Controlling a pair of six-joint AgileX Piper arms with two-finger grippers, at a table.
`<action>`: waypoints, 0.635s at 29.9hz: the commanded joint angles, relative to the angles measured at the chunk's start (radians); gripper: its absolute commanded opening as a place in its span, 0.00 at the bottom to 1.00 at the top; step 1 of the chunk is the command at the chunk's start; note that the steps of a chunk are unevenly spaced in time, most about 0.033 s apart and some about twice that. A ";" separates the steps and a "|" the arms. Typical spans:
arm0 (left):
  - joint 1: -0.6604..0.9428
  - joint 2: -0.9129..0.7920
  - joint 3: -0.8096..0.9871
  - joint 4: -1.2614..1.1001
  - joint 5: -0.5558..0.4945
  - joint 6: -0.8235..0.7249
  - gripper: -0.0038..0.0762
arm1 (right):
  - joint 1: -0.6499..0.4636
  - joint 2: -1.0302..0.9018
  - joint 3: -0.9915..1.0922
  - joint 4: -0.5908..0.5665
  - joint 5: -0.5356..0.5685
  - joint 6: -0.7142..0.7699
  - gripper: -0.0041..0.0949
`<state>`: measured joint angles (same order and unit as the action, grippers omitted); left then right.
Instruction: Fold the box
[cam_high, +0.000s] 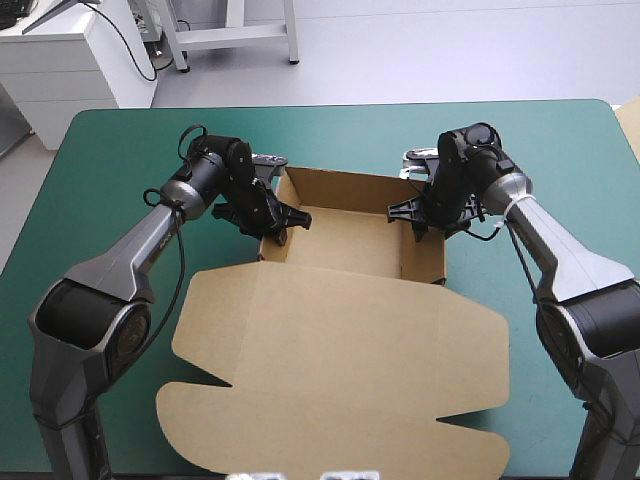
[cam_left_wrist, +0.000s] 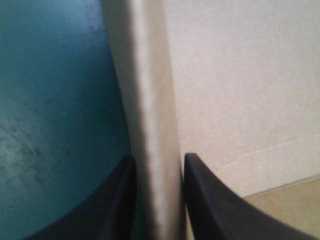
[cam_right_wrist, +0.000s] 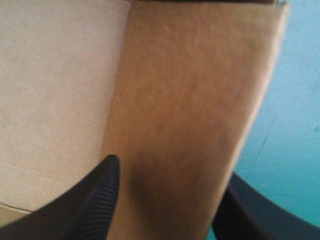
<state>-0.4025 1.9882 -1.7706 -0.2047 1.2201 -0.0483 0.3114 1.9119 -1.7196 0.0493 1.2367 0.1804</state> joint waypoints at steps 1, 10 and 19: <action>-0.007 -0.062 -0.033 -0.037 0.008 0.008 0.52 | -0.013 -0.048 -0.029 0.009 -0.003 -0.013 0.72; -0.007 -0.062 -0.092 0.014 0.004 0.006 0.62 | -0.013 -0.050 -0.131 0.007 0.009 0.020 0.75; -0.007 -0.099 -0.368 0.113 0.071 -0.012 0.56 | -0.013 -0.136 -0.257 0.006 0.009 0.088 0.75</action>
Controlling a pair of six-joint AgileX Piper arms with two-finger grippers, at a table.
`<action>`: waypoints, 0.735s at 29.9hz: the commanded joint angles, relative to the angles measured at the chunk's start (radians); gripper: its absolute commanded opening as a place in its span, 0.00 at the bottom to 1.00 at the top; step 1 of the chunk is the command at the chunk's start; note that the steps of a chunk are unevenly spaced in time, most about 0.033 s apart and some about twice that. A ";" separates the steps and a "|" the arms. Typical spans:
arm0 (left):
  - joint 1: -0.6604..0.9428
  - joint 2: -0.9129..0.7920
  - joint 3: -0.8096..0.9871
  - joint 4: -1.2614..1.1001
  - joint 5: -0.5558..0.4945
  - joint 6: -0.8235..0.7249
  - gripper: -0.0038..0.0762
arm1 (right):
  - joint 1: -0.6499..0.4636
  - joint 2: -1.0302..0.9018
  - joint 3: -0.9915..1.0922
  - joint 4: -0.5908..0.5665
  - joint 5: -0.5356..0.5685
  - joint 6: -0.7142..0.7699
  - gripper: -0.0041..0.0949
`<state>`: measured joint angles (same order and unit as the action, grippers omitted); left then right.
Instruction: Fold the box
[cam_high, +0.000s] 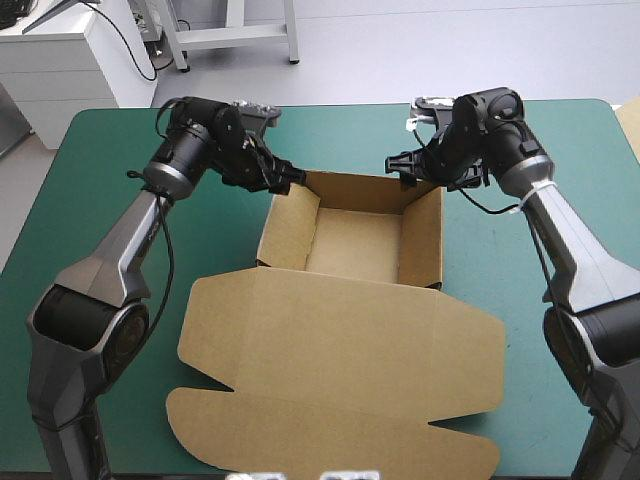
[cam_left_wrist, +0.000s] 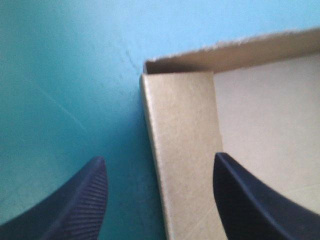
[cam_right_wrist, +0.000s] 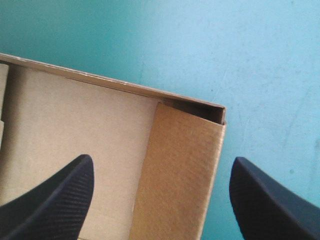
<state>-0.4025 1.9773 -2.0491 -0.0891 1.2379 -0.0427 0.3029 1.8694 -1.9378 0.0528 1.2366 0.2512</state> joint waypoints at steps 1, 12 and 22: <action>-0.007 -0.097 -0.103 -0.006 0.053 -0.017 0.53 | -0.005 -0.108 -0.039 0.004 0.009 0.029 0.75; -0.012 -0.297 -0.037 -0.070 0.053 0.094 0.05 | -0.005 -0.222 0.177 -0.017 0.009 0.082 0.75; -0.016 -0.676 0.481 -0.106 0.016 0.135 0.04 | -0.005 -0.173 0.228 -0.030 -0.016 0.081 0.75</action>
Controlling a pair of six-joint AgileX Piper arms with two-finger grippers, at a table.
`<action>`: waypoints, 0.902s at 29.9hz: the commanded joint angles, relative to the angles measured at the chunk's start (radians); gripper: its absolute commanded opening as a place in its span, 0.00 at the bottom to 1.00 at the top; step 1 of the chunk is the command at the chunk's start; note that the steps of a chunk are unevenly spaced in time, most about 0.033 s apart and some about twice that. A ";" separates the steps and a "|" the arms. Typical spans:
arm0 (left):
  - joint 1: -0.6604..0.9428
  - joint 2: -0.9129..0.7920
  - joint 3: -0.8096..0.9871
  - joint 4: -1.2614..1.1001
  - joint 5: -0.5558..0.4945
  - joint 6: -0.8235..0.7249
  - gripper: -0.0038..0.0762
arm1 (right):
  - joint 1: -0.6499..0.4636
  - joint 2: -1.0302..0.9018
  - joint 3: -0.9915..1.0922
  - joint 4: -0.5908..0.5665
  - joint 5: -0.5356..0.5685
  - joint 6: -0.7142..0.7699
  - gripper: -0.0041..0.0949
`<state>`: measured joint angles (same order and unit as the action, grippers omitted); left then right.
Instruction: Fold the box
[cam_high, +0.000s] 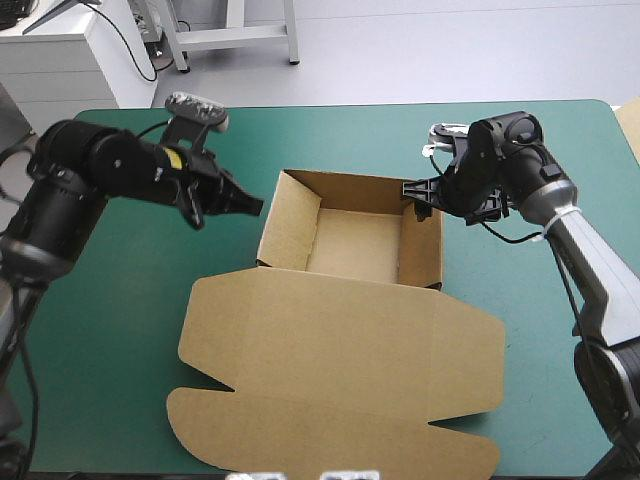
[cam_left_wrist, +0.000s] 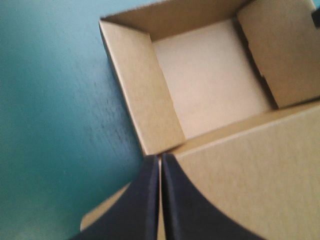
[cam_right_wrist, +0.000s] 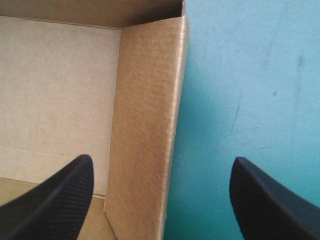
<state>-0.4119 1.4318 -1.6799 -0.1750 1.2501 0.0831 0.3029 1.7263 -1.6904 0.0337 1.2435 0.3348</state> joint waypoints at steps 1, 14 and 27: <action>-0.006 -0.165 0.163 -0.020 -0.017 0.009 0.04 | -0.005 -0.024 -0.019 -0.011 -0.021 -0.003 0.75; -0.006 -0.652 0.870 -0.022 -0.288 0.009 0.04 | -0.003 0.032 0.049 0.039 -0.034 -0.003 0.75; -0.006 -1.064 1.085 -0.004 -0.341 0.009 0.04 | -0.003 0.090 0.050 0.121 -0.014 -0.036 0.18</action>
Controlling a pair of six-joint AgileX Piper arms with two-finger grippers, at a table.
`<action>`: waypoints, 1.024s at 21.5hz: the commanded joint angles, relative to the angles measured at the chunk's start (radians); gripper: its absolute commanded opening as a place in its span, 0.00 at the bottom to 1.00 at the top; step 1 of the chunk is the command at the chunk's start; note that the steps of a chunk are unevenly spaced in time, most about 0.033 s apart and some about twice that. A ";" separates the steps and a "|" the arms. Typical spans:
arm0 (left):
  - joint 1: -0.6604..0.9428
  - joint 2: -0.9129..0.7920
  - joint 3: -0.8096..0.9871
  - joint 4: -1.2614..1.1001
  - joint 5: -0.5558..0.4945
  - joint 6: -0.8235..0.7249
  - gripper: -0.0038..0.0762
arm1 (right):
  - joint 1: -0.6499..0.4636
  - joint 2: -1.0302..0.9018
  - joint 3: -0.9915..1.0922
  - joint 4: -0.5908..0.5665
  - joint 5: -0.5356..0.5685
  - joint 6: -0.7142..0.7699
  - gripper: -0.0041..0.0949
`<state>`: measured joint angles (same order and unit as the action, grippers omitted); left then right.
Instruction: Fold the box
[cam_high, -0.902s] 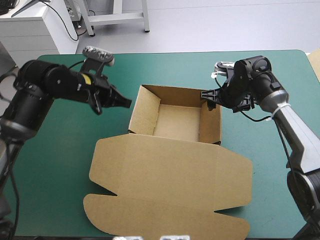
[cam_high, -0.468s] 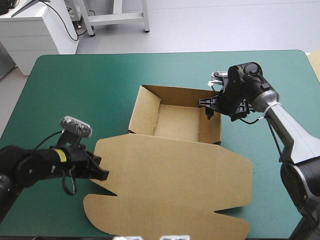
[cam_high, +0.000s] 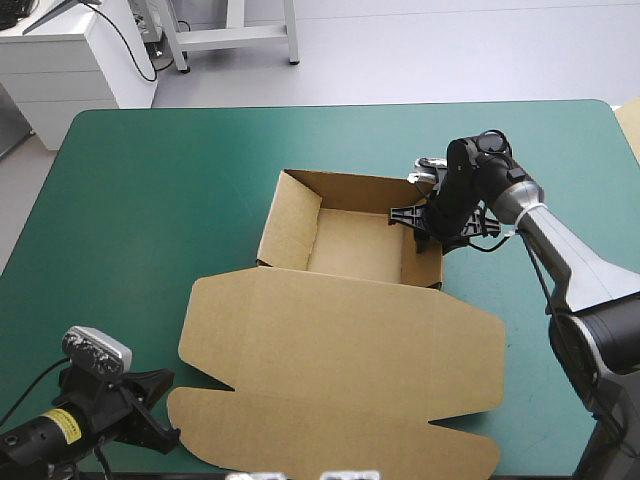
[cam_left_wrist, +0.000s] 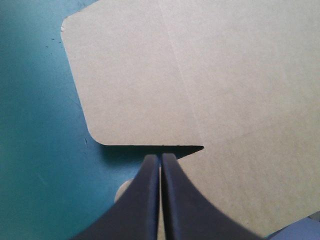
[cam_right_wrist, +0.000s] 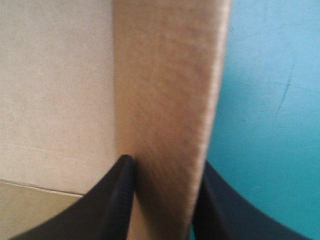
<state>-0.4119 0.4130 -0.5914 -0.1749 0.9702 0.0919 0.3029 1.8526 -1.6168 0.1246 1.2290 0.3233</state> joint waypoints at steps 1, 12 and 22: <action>-0.006 -0.061 0.002 -0.002 -0.061 0.000 0.04 | -0.003 -0.030 -0.024 0.039 -0.001 -0.035 0.11; -0.006 -0.152 0.025 0.028 -0.047 0.001 0.04 | -0.114 -0.117 -0.258 -0.051 0.017 -0.179 0.02; -0.006 -0.152 0.026 0.091 -0.053 0.004 0.04 | -0.642 -0.131 -0.268 -0.135 -0.008 -0.350 0.02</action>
<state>-0.4119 0.2490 -0.5424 -0.0948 0.9797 0.0927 -0.2692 1.7465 -1.8544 -0.0452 1.2477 0.0238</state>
